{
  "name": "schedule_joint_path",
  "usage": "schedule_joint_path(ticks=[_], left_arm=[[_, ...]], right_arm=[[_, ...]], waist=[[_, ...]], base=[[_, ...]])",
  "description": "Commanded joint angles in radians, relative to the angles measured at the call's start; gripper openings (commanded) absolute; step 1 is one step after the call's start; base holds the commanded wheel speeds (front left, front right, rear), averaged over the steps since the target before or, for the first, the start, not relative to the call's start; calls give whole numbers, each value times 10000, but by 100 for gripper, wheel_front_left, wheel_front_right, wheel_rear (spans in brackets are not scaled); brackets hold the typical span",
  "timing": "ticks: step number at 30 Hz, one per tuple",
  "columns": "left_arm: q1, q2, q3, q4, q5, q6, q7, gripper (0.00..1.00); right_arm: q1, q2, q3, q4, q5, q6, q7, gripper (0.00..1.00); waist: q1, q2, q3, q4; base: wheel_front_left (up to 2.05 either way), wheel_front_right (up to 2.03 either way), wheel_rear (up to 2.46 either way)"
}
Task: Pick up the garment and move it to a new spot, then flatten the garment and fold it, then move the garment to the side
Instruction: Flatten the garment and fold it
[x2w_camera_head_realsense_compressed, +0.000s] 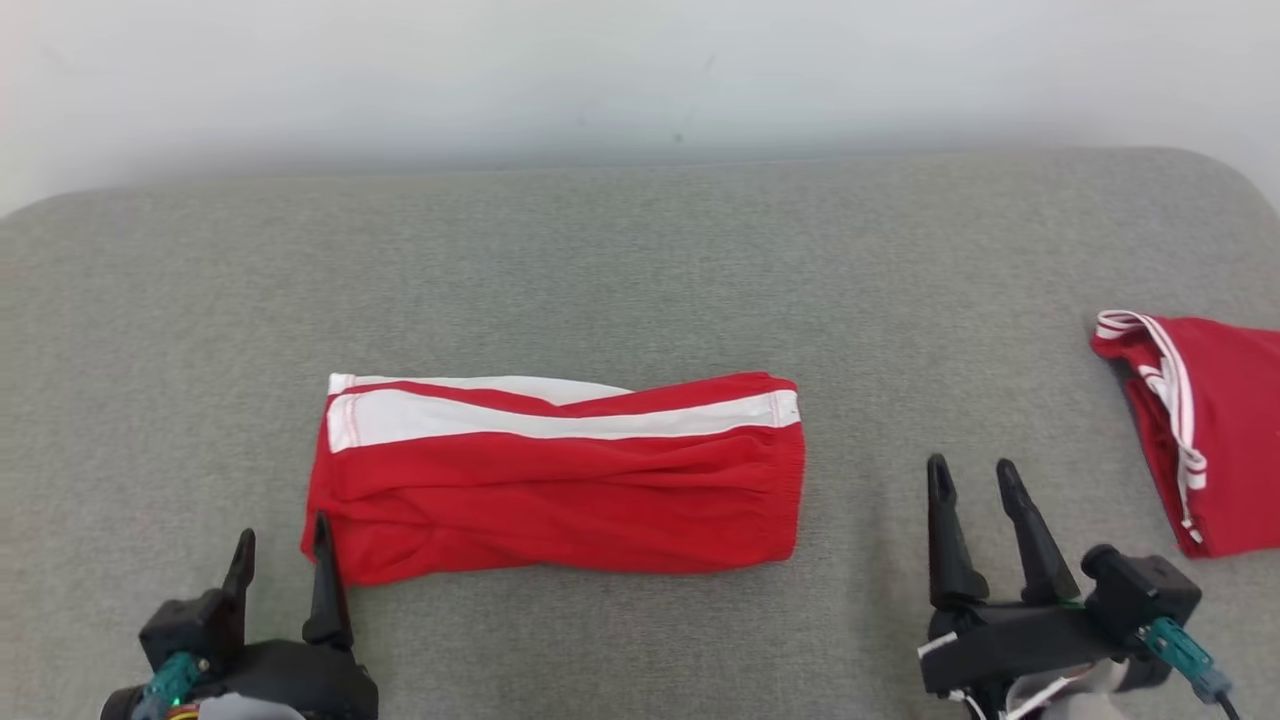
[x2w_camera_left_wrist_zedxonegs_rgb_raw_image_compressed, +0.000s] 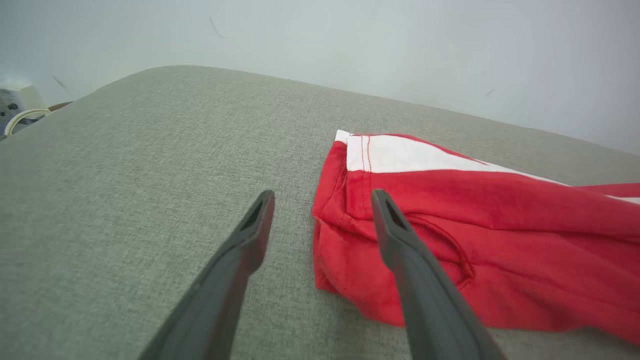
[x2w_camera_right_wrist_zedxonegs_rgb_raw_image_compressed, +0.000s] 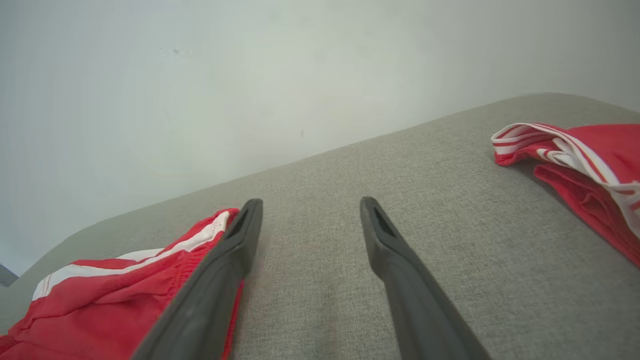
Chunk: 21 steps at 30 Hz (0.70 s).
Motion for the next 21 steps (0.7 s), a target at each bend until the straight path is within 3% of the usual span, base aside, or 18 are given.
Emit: schedule_joint_path(ticks=[1,13,21], left_arm=[[224,9,-25,-99,82,47,-8,100],[1174,5,-718,-1210,338,292,-8,100],[1246,9,-809,-1312,236,236,-8,100]], right_arm=[[-85,-36,90,-19,64,3,1,100],[-874,1,558,1068,-28,3,1,100],[-1557,-21,48,2652,-300,3,3,100]], waist=[[1,0,-92,255],[1,0,-73,1477],[1,0,271,2142]], base=[[0,0,0],[0,0,0],[0,0,0]])
